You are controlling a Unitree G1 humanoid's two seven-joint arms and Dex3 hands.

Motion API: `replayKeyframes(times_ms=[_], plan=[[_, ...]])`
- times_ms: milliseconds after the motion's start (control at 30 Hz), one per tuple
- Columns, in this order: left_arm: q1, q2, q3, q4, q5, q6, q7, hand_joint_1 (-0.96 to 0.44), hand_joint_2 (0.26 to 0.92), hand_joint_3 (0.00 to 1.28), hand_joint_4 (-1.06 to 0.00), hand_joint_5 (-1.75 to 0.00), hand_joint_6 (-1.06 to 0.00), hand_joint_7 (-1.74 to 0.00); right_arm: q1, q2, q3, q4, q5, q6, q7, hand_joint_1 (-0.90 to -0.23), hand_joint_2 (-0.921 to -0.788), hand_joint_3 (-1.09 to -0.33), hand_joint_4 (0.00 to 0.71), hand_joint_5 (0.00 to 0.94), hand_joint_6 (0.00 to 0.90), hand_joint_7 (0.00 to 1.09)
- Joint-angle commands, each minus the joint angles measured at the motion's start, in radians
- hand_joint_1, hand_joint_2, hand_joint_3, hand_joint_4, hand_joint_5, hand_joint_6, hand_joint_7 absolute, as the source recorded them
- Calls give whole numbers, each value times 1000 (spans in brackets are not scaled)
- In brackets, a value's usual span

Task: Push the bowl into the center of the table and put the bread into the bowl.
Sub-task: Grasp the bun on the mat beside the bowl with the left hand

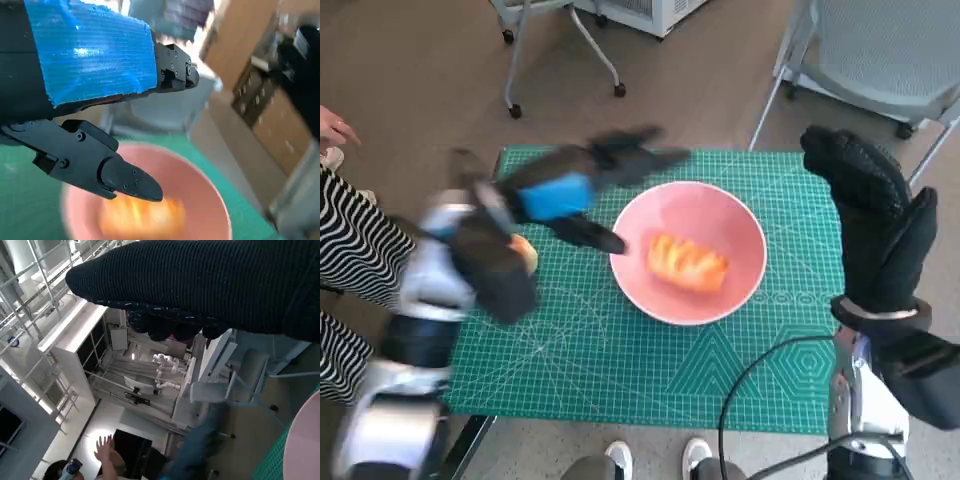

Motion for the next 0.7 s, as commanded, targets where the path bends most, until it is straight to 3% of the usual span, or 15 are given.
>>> replayKeyframes(times_ms=[33, 233, 700], plan=[[27, 76, 69, -33, -39, -15, -6, -563, 901, 2, -33, -5, -71, -291, 9, -2, 2, 20, 13, 1, 16, -720, -921, -693, 237, 0, 133, 552], [44, 162, 132, -3, -89, -41, -37, -564, 879, 0, -55, -13, -7, -501, -1, -1, 3, 33, 20, 0, 25, -719, -921, -695, 236, 0, 133, 552], [115, 298, 177, 82, -68, -39, -53, -537, 824, 0, -90, -22, -27, -558, -12, -4, 0, 52, 41, 4, 47, -719, -921, -696, 243, 4, 136, 553]])
